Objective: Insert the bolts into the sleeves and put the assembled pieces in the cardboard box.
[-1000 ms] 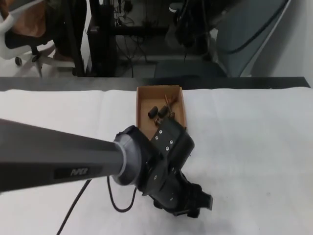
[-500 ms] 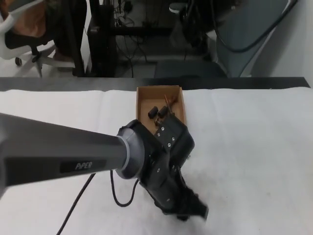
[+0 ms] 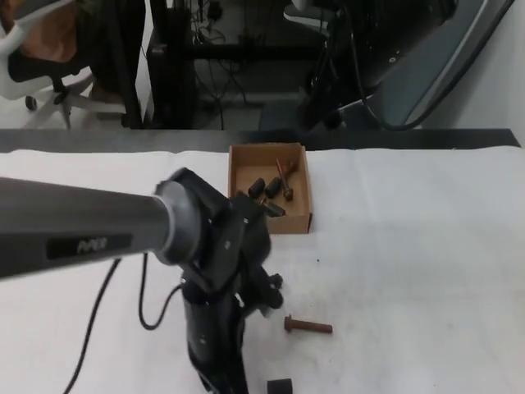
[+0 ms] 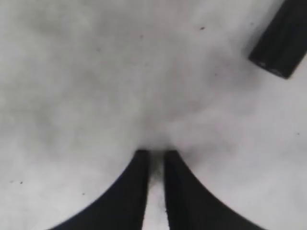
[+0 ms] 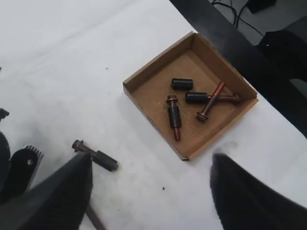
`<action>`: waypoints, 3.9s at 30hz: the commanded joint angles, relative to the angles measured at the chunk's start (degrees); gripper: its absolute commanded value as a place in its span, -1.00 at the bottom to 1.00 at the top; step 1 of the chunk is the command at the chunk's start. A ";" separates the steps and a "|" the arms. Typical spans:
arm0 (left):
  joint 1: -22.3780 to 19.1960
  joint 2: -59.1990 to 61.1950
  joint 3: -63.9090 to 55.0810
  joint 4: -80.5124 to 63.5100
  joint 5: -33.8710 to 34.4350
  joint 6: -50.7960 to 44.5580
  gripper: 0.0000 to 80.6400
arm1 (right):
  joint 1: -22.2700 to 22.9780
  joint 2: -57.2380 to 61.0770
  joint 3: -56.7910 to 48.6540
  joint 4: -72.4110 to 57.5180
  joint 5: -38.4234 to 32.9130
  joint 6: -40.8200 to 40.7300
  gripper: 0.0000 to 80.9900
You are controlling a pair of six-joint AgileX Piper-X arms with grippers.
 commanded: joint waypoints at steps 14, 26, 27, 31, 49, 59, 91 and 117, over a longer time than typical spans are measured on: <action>-2.07 -8.84 1.12 -4.93 13.35 -5.98 0.62 | -0.21 -0.71 -0.09 12.92 -1.20 -7.85 0.63; -6.28 -5.31 0.87 -11.58 2.33 18.63 0.62 | -0.21 -1.30 -0.09 15.77 -1.91 -7.85 0.63; -6.28 -4.69 0.61 -11.38 2.44 18.86 0.62 | -0.21 -1.30 -0.09 15.62 -2.66 -7.85 0.63; -6.46 -1.99 -1.18 -10.43 2.21 19.08 0.62 | -0.21 -1.30 -0.09 14.66 -3.54 -7.85 0.63; -12.64 7.05 -4.61 -2.97 -2.79 15.58 -0.64 | -1.19 -4.21 -0.19 13.44 -3.54 -8.20 0.63; -10.85 -2.67 -4.50 -4.99 0.97 3.10 -0.95 | -5.83 -4.75 -0.19 13.49 -4.17 -12.47 0.63; 8.52 -93.32 41.49 -31.91 2.39 -36.39 -0.95 | 5.59 24.12 -0.19 4.97 1.35 -51.75 0.63; 8.52 -93.48 41.84 -31.91 6.45 -37.00 -0.95 | 7.83 28.49 0.83 -2.58 6.47 -47.79 0.14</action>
